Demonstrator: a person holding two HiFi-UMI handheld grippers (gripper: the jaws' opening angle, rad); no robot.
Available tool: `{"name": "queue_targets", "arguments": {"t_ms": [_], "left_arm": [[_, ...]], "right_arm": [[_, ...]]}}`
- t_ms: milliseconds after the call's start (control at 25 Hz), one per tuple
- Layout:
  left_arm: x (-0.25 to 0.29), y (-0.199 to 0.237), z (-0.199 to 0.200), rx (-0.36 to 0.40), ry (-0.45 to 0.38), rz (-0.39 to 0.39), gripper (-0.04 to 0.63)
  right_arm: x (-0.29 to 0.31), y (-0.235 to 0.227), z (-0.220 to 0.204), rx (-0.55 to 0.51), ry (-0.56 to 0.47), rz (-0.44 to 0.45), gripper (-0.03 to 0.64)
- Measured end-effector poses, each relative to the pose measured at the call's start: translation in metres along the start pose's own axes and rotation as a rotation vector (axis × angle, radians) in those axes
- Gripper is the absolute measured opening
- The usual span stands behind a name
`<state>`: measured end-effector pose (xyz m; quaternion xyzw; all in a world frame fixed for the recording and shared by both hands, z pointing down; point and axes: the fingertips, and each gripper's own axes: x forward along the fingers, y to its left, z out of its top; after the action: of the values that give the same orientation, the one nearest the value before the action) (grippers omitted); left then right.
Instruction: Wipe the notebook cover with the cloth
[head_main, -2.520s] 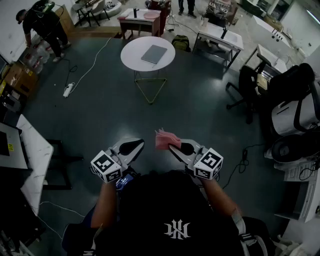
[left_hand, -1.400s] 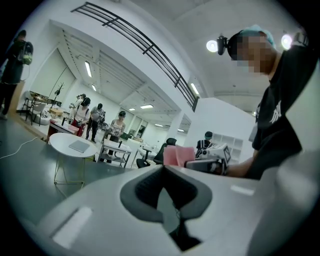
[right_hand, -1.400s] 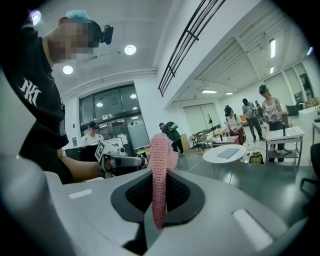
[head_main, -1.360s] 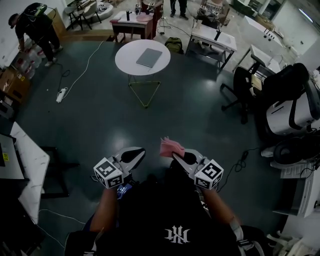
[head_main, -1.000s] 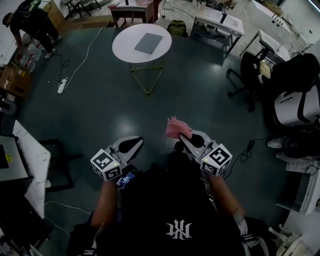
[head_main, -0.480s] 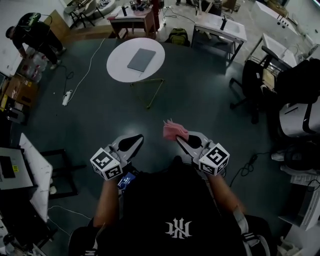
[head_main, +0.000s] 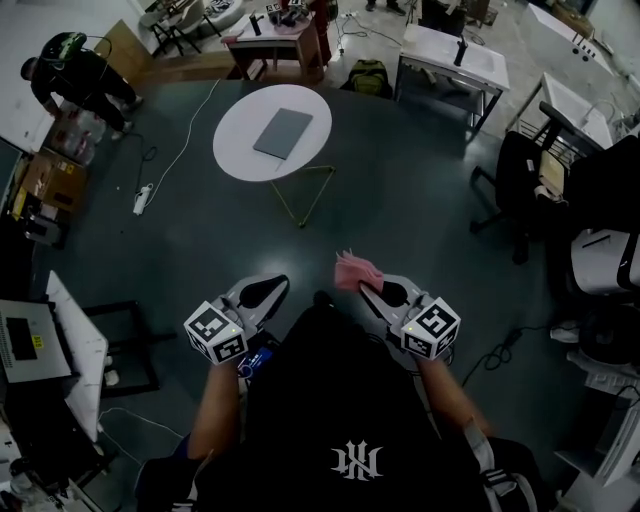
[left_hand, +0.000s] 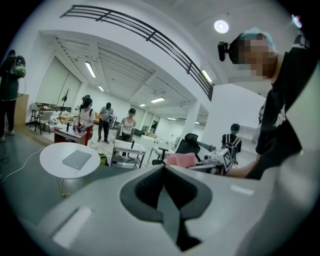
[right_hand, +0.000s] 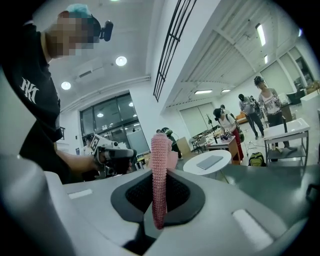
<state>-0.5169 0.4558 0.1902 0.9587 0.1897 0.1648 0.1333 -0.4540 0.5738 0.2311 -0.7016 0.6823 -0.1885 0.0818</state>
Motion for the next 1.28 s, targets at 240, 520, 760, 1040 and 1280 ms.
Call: {"name": "queue_targets", "arguments": {"t_ms": [240, 520, 760, 1040, 1280], "left_arm": [[0.049, 0.061, 0.0, -0.044, 0.013, -0.005, 0.003], [0.129, 0.152, 0.046, -0.084, -0.021, -0.046, 0.003], [0.168, 0.251, 0.106, -0.1, -0.07, -0.035, 0.005], [0.187, 0.35, 0.128, -0.141, -0.079, 0.003, 0.003], [0.19, 0.408, 0.136, -0.18, -0.097, 0.083, 0.005]], "right_arm": [[0.026, -0.058, 0.003, 0.014, 0.043, -0.039, 0.015], [0.069, -0.155, 0.053, -0.002, 0.091, -0.1, 0.016], [0.159, -0.223, 0.118, -0.062, 0.121, -0.062, 0.015], [0.263, -0.283, 0.167, -0.121, 0.132, -0.013, 0.015], [0.332, -0.321, 0.177, -0.118, 0.183, 0.081, 0.015]]}}
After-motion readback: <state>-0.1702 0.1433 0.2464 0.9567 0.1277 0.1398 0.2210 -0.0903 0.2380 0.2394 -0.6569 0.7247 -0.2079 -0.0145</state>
